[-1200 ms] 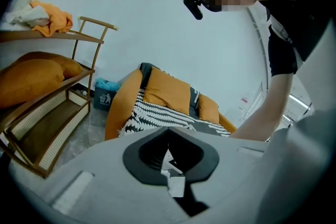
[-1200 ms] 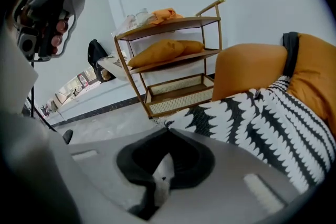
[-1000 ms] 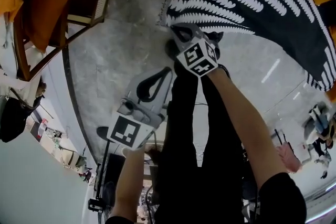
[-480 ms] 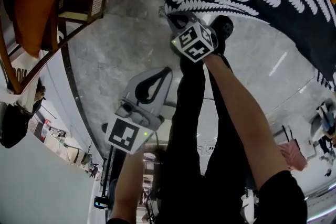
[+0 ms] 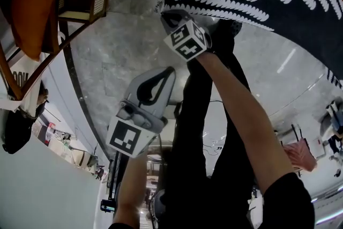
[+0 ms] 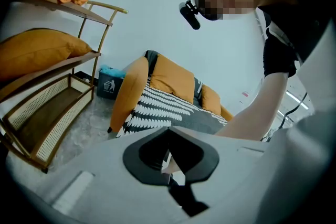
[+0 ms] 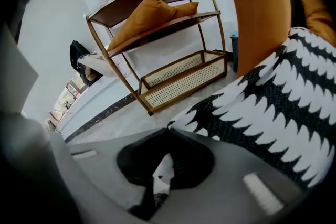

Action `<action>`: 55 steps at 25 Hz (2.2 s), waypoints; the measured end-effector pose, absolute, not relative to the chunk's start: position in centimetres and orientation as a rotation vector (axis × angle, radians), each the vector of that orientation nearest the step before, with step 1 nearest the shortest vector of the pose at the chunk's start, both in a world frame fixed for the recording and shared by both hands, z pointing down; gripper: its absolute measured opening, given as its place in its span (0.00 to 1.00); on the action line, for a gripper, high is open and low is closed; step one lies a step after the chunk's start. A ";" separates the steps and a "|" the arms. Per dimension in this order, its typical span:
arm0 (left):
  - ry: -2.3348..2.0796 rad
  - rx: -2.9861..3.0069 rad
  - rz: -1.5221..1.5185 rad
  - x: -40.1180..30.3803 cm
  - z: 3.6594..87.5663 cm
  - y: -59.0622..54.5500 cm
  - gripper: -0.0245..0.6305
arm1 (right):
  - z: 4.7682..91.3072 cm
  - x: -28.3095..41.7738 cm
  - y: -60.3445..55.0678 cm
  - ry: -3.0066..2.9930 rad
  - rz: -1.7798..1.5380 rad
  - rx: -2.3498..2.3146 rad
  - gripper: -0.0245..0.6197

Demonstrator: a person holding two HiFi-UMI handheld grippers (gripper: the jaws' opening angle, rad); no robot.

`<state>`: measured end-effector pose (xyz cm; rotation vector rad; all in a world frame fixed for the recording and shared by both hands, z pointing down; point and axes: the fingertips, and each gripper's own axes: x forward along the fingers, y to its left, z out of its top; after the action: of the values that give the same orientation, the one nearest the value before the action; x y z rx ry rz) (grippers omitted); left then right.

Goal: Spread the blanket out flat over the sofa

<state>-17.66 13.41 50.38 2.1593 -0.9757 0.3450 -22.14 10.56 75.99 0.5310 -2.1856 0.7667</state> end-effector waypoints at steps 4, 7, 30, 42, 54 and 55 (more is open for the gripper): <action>-0.983 2.157 0.339 -17.8 50.0 13.3 0.05 | 75.9 -21.6 10.4 -2.162 0.744 0.521 0.06; -0.993 2.148 0.333 -17.7 49.5 13.3 0.05 | 75.5 -20.8 10.3 -2.146 0.728 0.522 0.06; -1.078 2.202 0.274 -18.6 40.5 11.3 0.05 | 64.4 -17.2 5.9 -2.119 0.666 0.552 0.21; -1.055 2.326 0.264 -17.7 26.8 12.8 0.05 | 46.5 -12.8 6.5 -2.195 0.643 0.727 0.15; -1.045 2.442 0.279 -13.7 18.0 15.0 0.05 | 31.6 -5.1 8.9 -2.291 0.613 0.917 0.07; -1.044 2.449 0.280 -13.0 17.5 14.9 0.05 | 30.5 -4.0 9.0 -2.298 0.606 0.935 0.05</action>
<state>-13.02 14.92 17.53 2.4489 -1.0442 0.2796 -3.99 9.05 30.52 0.9352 -2.2982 0.6061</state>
